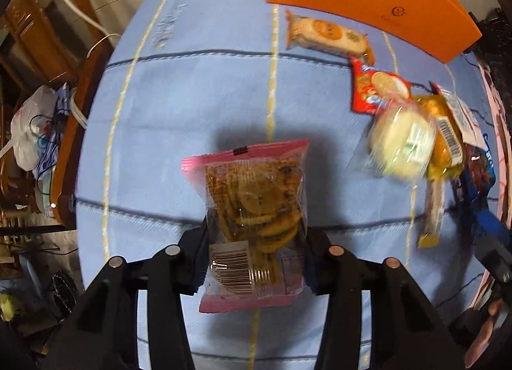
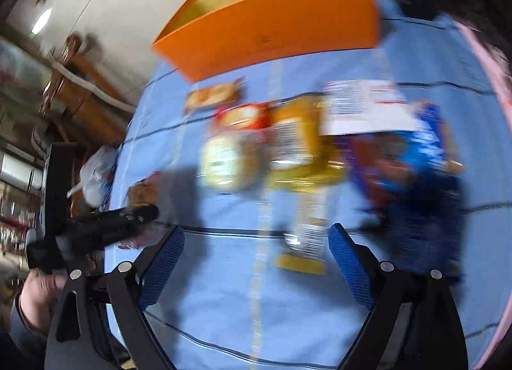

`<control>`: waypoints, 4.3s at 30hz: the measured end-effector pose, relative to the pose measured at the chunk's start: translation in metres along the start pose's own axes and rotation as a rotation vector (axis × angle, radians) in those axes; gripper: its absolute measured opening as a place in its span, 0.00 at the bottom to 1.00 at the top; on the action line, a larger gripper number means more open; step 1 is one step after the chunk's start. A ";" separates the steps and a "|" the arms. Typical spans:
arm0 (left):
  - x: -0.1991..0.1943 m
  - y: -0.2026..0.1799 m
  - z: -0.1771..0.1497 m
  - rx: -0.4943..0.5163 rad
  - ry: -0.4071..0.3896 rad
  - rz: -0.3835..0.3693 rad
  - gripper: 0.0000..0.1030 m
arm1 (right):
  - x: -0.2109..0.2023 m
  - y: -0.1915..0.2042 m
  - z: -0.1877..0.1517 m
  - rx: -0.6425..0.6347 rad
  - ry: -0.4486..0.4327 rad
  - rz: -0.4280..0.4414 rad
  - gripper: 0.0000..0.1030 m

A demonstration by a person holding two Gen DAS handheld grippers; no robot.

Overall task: Organize snacks
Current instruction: 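Grasp the pink-edged cracker bag with the left tool while the right tool grasps the green-labelled bun bag, then carry both snacks into the orange box and open both tools, then return both tools to the snack pile, then grasp the large dark blue snack bag with the right tool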

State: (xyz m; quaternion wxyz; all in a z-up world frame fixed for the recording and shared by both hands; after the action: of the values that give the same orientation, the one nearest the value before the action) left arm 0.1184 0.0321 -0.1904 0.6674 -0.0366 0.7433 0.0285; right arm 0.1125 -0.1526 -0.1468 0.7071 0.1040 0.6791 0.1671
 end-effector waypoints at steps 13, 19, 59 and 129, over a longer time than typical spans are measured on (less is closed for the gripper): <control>-0.008 0.042 -0.019 -0.078 -0.015 -0.089 0.45 | 0.053 0.019 0.063 0.208 0.032 -0.074 0.89; -0.002 0.048 -0.013 -0.072 -0.002 -0.110 0.45 | 0.070 0.021 0.077 0.144 0.038 -0.212 0.57; -0.176 -0.073 0.100 0.142 -0.324 -0.138 0.46 | -0.145 -0.034 0.115 0.036 -0.377 -0.123 0.55; -0.009 -0.059 -0.044 0.132 -0.018 -0.050 0.94 | -0.034 -0.154 -0.044 0.192 -0.102 -0.293 0.91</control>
State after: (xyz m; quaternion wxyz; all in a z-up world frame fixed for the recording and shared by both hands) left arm 0.0814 -0.0306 -0.1764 0.6756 -0.0108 0.7363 -0.0368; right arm 0.0825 -0.3106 -0.1750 0.7442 0.0792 0.6632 -0.0087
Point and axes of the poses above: each gripper's, at about its wrist camera, not at the fingertips, and x roughly the way its jaws point, y to its left, z to its top, the point moved 10 cm from there along x, roughly the way its jaws point, and after that the axes turned 14 degrees about y, right-handed, at the moved point
